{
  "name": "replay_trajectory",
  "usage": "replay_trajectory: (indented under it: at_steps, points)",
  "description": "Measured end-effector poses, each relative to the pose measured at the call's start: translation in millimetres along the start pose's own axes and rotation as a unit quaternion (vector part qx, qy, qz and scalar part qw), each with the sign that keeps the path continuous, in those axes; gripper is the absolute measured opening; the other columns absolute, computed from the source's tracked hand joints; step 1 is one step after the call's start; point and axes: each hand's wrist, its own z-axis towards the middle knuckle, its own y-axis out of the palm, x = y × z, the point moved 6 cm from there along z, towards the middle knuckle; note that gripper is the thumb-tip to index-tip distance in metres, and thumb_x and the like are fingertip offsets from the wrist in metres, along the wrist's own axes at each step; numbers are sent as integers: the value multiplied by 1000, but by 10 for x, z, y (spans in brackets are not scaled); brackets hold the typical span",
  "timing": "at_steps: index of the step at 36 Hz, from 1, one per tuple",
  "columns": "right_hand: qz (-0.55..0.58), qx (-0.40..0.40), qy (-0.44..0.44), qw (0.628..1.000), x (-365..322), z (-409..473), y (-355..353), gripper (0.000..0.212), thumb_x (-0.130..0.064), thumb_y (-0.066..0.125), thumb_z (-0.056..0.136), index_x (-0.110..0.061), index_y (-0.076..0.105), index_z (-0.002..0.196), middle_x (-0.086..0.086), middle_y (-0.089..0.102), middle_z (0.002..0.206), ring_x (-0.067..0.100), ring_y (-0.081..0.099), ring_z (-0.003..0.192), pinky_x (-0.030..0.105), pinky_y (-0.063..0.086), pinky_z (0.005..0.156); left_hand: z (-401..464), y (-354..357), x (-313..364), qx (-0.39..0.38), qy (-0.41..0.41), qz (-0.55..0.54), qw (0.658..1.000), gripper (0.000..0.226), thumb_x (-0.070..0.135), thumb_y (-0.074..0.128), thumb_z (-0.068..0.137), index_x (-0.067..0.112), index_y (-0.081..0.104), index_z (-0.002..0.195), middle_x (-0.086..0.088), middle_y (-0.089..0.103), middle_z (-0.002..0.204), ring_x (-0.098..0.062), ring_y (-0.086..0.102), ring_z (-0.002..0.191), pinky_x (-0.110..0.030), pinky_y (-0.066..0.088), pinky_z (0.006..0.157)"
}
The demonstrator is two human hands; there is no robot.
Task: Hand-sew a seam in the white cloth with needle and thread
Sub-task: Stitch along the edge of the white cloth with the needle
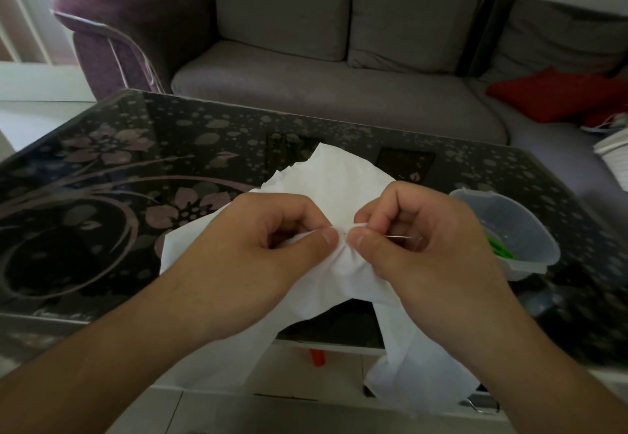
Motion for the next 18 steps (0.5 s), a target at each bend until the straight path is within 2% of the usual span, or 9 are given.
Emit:
replay_trajectory:
  at_steps: [3,6,10,14,18]
  points:
    - [8,2,6,1000,3,-6,10,19,-17,78,84,-23,64,73,-20,70,89,-1,67,93,19,54,74,-4,3,-1,0,4,2,1000,17,37,63,93,31,77,85,14,74,83,-7,70,84,-22,49,75]
    - [6,5,-1,1000,-7,-11,12,20,-15,79,84,-22,64,72,-19,70,87,-1,67,92,16,55,70,-9,8,3,-3,5,-9,1000,17,34,64,95,30,77,85,12,74,83,-7,70,82,-21,49,74]
    - [8,9,-8,1000,-6,-18,20,21,-13,79,83,-21,64,71,-18,70,85,0,67,92,8,51,76,-11,17,-4,-8,6,-15,1000,17,30,66,97,28,78,85,12,74,82,-8,70,80,-22,49,73]
    - [8,12,-5,1000,13,-25,20,21,-12,80,83,-21,64,71,-17,70,85,1,67,91,8,52,75,-11,23,-3,-9,7,-1,1000,16,33,64,95,31,77,85,13,74,84,-6,71,83,-14,51,70]
    - [11,15,2,1000,16,-24,33,21,-12,80,83,-20,64,72,-17,70,86,0,67,90,7,51,73,-10,21,6,-11,5,0,1000,18,38,62,92,30,77,86,13,75,85,-6,71,85,-14,52,71]
